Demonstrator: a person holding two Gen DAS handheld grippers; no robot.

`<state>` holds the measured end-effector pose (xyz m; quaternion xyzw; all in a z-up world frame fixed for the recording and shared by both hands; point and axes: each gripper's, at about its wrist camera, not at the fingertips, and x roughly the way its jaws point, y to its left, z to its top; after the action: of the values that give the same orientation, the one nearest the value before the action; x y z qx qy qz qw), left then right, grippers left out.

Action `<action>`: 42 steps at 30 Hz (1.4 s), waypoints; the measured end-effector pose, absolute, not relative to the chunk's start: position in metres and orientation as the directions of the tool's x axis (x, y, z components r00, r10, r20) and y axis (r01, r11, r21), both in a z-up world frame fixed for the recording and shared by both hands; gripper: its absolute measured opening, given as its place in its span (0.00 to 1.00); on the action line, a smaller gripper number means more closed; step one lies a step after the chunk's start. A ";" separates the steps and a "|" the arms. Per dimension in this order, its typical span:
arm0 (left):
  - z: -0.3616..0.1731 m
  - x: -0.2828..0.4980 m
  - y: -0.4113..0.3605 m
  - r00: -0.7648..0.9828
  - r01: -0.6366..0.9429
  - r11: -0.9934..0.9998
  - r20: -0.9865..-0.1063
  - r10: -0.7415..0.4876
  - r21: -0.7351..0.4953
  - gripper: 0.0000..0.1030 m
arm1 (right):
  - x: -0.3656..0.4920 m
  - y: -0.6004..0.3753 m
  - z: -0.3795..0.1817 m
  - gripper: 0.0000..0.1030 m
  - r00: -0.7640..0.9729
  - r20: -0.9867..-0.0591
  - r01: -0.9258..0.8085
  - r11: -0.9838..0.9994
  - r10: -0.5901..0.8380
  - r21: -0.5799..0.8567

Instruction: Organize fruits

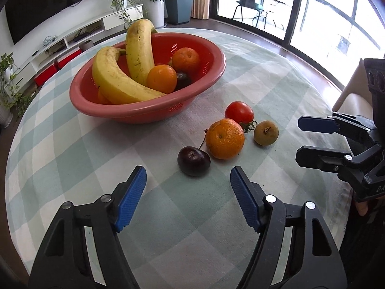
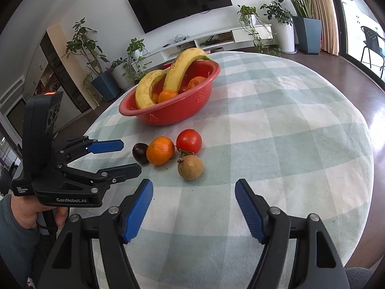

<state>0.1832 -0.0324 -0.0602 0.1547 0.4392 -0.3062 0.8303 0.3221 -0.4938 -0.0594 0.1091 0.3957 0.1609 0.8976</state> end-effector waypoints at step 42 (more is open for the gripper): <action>-0.075 0.187 -0.039 0.396 0.680 0.732 -0.822 -0.409 -0.037 0.28 | 0.327 -0.488 -0.062 0.69 0.617 -0.710 -0.187 0.940 0.339 0.286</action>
<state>0.1871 -0.0393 -0.0755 0.1545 0.4381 -0.3317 0.8211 0.3272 -0.4875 -0.0622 0.0923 0.4120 0.1469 0.8945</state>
